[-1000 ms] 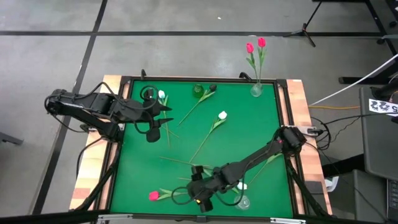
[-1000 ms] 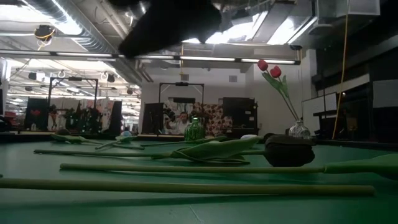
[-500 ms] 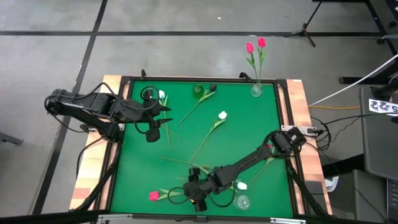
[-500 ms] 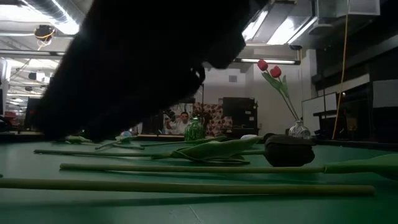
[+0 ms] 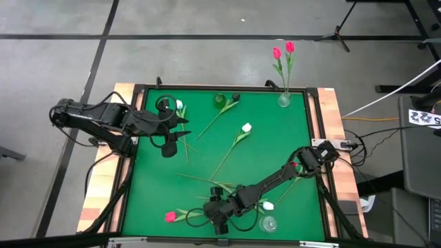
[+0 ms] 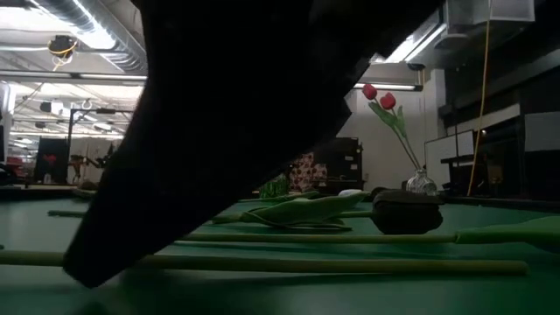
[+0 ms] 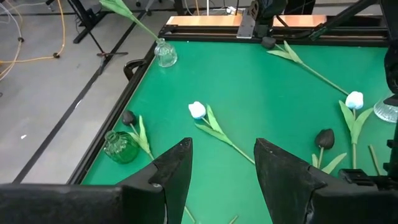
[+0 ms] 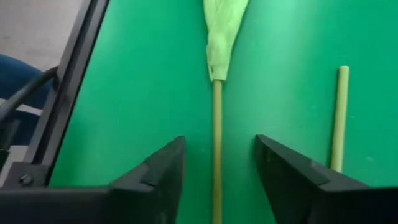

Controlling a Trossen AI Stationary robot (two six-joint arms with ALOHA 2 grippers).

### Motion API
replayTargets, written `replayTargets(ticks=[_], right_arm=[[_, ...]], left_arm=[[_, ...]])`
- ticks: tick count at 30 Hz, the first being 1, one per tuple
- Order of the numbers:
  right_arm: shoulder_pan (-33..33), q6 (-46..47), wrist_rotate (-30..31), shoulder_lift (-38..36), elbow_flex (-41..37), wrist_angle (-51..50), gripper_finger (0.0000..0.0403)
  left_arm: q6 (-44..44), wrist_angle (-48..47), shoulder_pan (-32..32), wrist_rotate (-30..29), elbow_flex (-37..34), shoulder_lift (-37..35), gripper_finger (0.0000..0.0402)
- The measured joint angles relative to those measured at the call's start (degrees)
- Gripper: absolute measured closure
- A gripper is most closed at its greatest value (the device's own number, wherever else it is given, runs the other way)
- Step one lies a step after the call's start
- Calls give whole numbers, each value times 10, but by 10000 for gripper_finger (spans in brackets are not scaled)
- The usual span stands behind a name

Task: Sort flowers into vase by color
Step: Put the pink tulip into the top transparent vase

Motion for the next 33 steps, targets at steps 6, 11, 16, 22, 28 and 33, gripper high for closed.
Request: replayTargets(ticks=[6, 11, 16, 22, 28, 33], right_arm=[[1, -3, 2, 5, -2, -1, 286], [0, -11, -2, 9, 0, -12, 323], [0, -21, -12, 10, 5, -36, 380], [0, -22, -3, 13, 40, -82, 392], [-6, -40, 48, 12, 115, -172, 399], [-20, -53, 86, 9, 180, -228, 400]], left_arm=[[-5, 0, 0, 0, 0, 0, 233], [-5, -1, 0, 0, 0, 0, 233], [-5, -1, 0, 0, 0, 0, 233], [-5, -1, 0, 0, 0, 0, 233], [-6, -1, 0, 0, 0, 0, 233], [-6, -1, 0, 0, 0, 0, 233]])
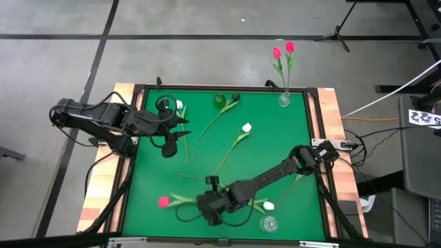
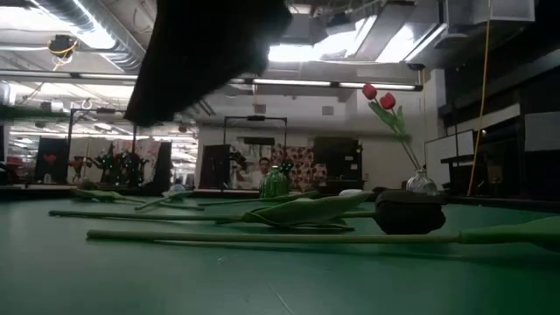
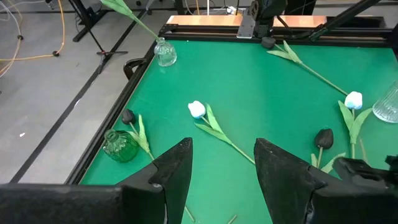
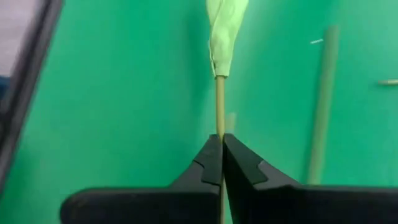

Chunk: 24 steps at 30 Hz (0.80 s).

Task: Sort flowers into vase by color
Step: Put the pink tulip into the top transparent vase

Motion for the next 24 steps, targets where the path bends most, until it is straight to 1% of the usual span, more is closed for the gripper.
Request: replayTargets(ticks=[3, 7, 11, 13, 15, 18, 20, 23, 24], right_arm=[[-12, 0, 20, -1, 30, -48, 401], [-34, 32, 55, -5, 39, -111, 401], [-67, 38, 84, -19, 40, -138, 402], [-88, 39, 86, -27, 34, -135, 402], [-107, 38, 83, -42, 15, -133, 402], [-138, 37, 82, -79, -34, -101, 402], [-164, 38, 70, -106, -84, -70, 402], [-201, 51, 57, -156, -182, 9, 403], [-212, 59, 57, -179, -217, 52, 403]], left_arm=[[2, 1, 0, 0, 0, 0, 233], [2, 3, 0, -1, 0, 0, 233], [3, 9, 0, -2, 0, -4, 233], [6, 18, 0, -3, 0, -10, 233], [15, 23, 1, -4, 0, -18, 233], [23, 36, 2, -22, 0, -37, 233], [26, 49, 5, -37, 0, -54, 233], [36, 74, 5, -53, 0, -77, 233], [41, 82, 5, -55, 0, -84, 233]])
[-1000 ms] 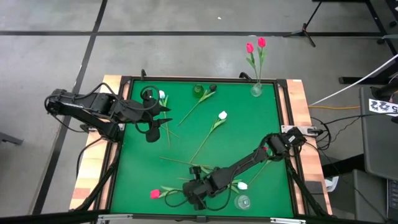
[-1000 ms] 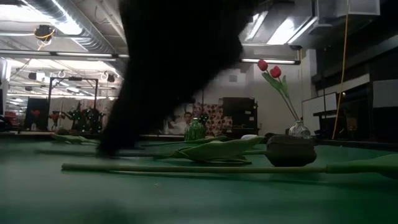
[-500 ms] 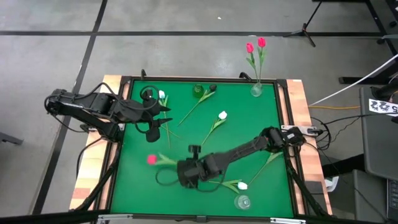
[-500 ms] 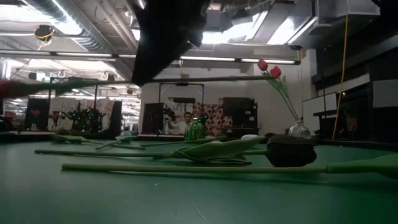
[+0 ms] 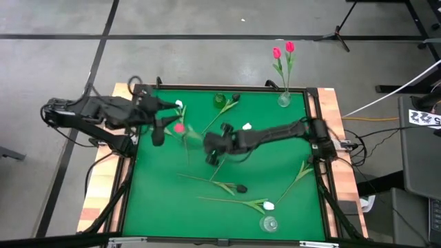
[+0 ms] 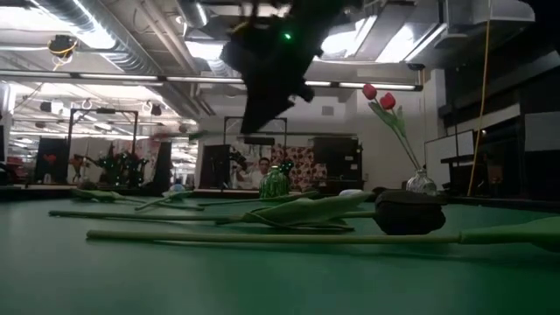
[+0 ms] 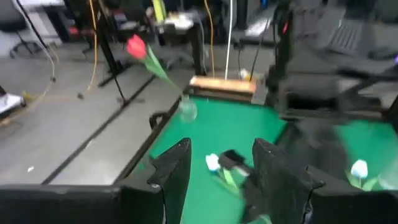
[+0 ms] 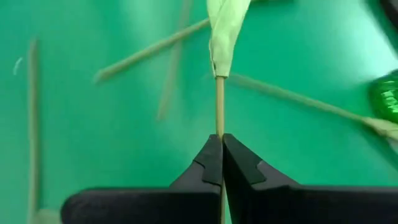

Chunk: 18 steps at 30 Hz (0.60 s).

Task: Sort flowers into vase by color
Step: Put the pink tulip into the top transparent vase

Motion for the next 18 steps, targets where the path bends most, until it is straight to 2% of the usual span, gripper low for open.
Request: replayTargets(ticks=[6, 13, 18], right_arm=[[-58, 23, 31, -155, -223, 248, 403], [-118, 0, 118, -315, -458, 543, 403], [-158, -90, 141, -373, -601, 837, 403]], left_arm=[[51, 65, 5, -2, 0, -25, 233], [129, 104, 22, -2, 0, -26, 233], [156, 101, 40, -2, 0, -19, 233]])
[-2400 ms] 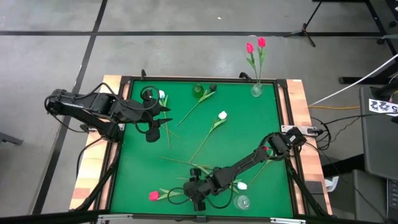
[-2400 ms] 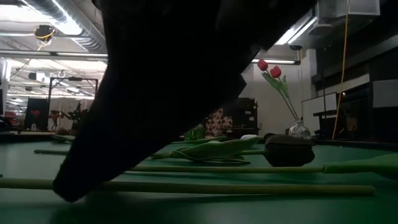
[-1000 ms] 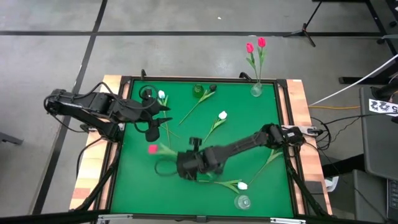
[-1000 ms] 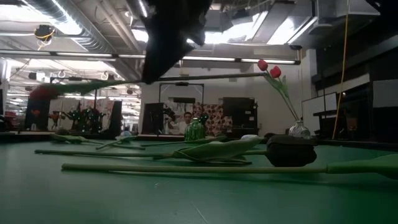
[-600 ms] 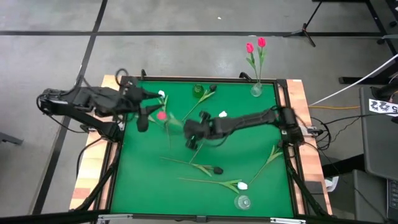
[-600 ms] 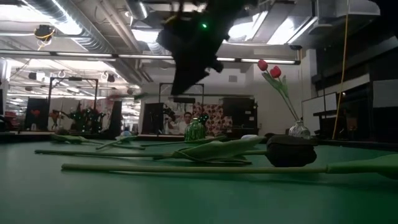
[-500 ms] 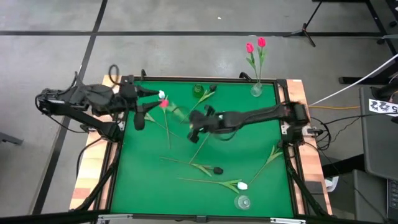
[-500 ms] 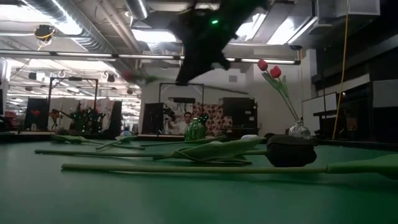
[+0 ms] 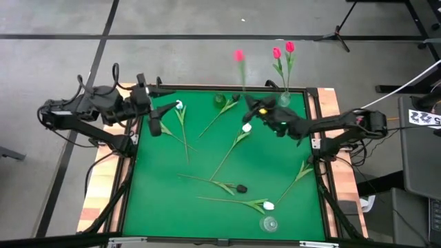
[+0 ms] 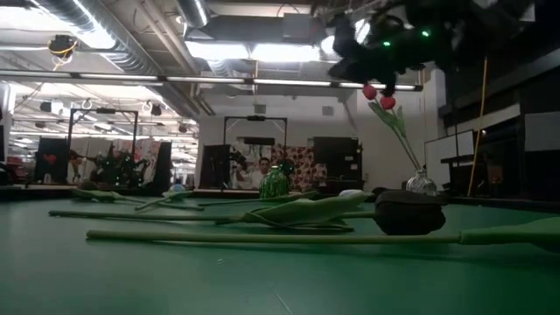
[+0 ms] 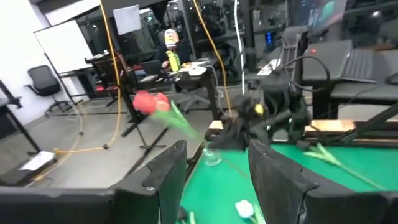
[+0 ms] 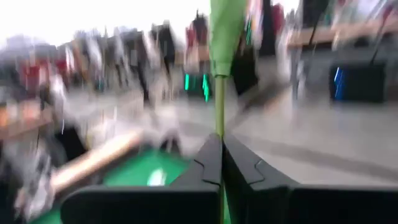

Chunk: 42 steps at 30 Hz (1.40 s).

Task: Sort flowers into vase by color
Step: Put the pink tulip into the top transparent vase

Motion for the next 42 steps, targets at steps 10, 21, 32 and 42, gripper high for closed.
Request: replayTargets(ticks=[10, 21, 32, 42], right_arm=[[-122, -163, -100, -17, -160, 338, 403], [-333, -145, -267, -83, -265, 402, 403], [-489, -126, -399, -72, -269, 397, 403], [-543, -117, -461, -18, -263, 401, 403]], left_arm=[[8, 0, 61, 0, 0, 34, 233], [-5, 16, 122, 0, -1, 97, 233], [4, 36, 162, 0, 0, 134, 233], [6, 50, 181, 1, 0, 140, 233]])
